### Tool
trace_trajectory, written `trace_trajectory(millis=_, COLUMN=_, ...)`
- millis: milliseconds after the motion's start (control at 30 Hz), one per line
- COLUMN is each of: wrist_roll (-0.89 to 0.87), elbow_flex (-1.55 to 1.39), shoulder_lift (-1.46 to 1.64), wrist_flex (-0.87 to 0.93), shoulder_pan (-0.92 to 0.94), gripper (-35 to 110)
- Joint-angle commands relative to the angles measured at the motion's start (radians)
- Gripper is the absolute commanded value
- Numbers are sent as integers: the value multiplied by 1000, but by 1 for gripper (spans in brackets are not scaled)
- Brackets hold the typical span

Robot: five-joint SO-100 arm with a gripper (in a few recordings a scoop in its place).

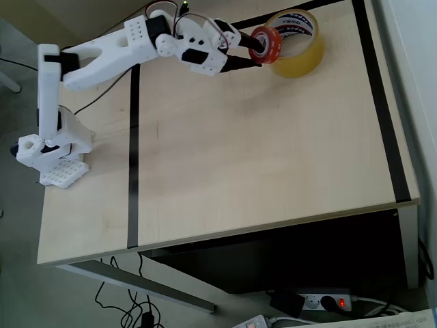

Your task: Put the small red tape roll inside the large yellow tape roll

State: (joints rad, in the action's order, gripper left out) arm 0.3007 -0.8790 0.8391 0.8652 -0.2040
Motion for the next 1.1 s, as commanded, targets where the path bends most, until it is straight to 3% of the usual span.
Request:
trace_trajectory(millis=0, wrist_roll=3, elbow_flex=580, shoulder_lift=-160, wrist_flex=153, shoulder_pan=-11, gripper=0)
trace_trajectory(millis=100, wrist_roll=11, elbow_flex=1118, shoulder_lift=-407, wrist_flex=319, shoulder_pan=-14, gripper=0)
trace_trajectory(millis=667, wrist_roll=11, elbow_flex=1031, shoulder_lift=-55, wrist_flex=402, shoulder_pan=-17, gripper=0)
trace_trajectory(millis=900, wrist_roll=11, elbow_flex=1014, shoulder_lift=158, wrist_flex=604, shoulder_pan=-40, gripper=0)
trace_trajectory(millis=1067, wrist_roll=12, elbow_flex=950, shoulder_lift=186, wrist_flex=534, shoulder_pan=-12, gripper=0)
